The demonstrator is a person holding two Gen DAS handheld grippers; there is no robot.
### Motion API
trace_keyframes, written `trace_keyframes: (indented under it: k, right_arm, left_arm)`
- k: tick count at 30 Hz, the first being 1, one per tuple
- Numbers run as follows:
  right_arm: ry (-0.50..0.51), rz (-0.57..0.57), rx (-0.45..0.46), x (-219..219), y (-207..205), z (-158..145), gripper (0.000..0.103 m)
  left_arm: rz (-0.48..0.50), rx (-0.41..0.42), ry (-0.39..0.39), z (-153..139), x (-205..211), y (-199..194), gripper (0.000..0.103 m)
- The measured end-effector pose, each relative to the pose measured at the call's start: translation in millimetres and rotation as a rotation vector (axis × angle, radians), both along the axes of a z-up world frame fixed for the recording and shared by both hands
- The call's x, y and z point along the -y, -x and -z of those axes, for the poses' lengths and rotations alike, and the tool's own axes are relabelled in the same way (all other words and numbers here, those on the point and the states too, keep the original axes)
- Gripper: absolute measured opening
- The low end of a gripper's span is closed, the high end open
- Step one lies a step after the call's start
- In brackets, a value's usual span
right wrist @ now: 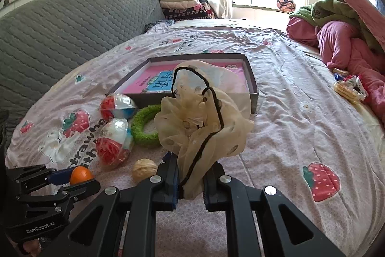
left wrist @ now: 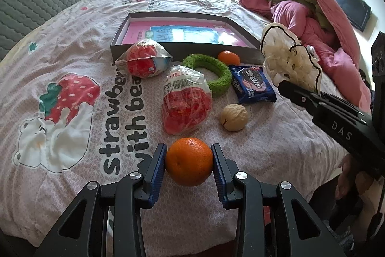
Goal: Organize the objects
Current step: 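Carry the scrunchie with the right tool while the left tool carries the orange over the gray box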
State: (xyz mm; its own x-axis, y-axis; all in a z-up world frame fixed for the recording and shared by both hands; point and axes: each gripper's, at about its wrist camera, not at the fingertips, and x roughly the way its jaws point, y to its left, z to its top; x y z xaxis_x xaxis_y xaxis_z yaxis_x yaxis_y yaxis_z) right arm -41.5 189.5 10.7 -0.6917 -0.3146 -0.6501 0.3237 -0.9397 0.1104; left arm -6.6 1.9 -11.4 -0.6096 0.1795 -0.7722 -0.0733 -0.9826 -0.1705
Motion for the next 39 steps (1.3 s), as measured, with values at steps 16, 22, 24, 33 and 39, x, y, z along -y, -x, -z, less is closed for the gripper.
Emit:
trace_keyframes:
  k: [16, 22, 24, 33, 39]
  right_arm:
    - [0.014, -0.024, -0.045, 6, -6, -31, 0.015]
    - [0.023, -0.044, -0.044, 7, -10, -38, 0.015]
    - [0.03, -0.047, -0.042, 7, -9, -43, 0.015]
    - [0.022, -0.054, -0.099, 1, 6, -62, 0.015]
    - [0.035, -0.047, -0.102, -5, 26, -59, 0.015]
  left_arm:
    - [-0.024, -0.06, -0.03, -36, 2, -6, 0.038]
    - [-0.003, -0.104, -0.021, -51, -5, 1, 0.038]
    - [-0.002, -0.114, -0.008, -55, -6, 4, 0.038]
    - [0.009, -0.118, -0.012, -63, -7, 27, 0.038]
    - [0.01, -0.123, 0.0, -64, -3, 49, 0.038]
